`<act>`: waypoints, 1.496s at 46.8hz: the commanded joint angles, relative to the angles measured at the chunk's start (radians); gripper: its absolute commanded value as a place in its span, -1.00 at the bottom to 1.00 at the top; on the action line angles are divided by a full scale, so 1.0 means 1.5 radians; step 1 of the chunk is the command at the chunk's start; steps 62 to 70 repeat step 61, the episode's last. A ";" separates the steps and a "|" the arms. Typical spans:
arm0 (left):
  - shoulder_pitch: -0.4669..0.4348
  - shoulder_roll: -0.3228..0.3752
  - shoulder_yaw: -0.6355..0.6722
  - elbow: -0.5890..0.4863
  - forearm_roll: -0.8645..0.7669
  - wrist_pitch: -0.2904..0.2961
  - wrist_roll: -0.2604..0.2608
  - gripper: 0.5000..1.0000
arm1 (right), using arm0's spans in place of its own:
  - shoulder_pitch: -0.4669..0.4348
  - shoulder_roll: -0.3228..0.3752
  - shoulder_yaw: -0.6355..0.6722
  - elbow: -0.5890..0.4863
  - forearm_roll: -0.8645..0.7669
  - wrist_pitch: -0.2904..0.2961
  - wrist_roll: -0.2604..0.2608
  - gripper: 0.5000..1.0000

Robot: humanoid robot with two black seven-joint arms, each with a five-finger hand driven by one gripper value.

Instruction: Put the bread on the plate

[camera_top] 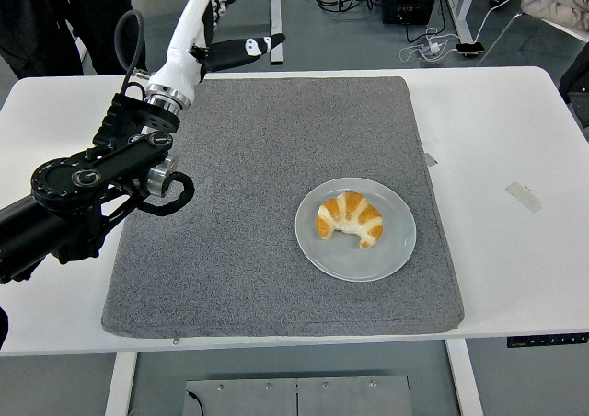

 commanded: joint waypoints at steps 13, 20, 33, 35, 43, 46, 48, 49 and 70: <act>0.042 -0.002 -0.093 0.014 -0.106 -0.029 -0.017 0.87 | 0.000 0.000 0.000 0.000 0.001 0.000 0.000 1.00; 0.035 -0.005 -0.116 0.095 -0.178 -0.085 -0.017 0.87 | 0.000 0.000 0.000 0.000 0.001 0.000 0.000 1.00; 0.023 -0.018 -0.165 0.273 -0.262 -0.297 -0.015 0.88 | 0.000 0.000 0.000 0.000 0.000 0.000 0.000 1.00; 0.017 -0.026 -0.166 0.295 -0.270 -0.320 -0.015 0.88 | 0.000 0.000 0.000 0.000 0.001 0.000 0.000 1.00; 0.000 -0.034 -0.188 0.363 -0.340 -0.396 -0.013 0.87 | 0.000 0.000 0.000 0.000 0.000 0.001 0.000 1.00; 0.000 -0.044 -0.190 0.373 -0.352 -0.411 -0.012 0.87 | 0.001 0.000 0.002 0.002 0.001 0.001 0.000 1.00; 0.000 -0.052 -0.190 0.375 -0.356 -0.415 -0.011 0.87 | 0.001 0.000 0.002 0.002 0.001 0.001 0.000 1.00; 0.000 -0.057 -0.190 0.375 -0.358 -0.415 -0.011 0.87 | 0.001 0.000 0.002 0.002 0.000 0.001 0.000 1.00; 0.003 -0.096 -0.190 0.395 -0.392 -0.416 0.018 0.87 | -0.002 0.000 0.008 0.002 0.001 0.001 0.000 1.00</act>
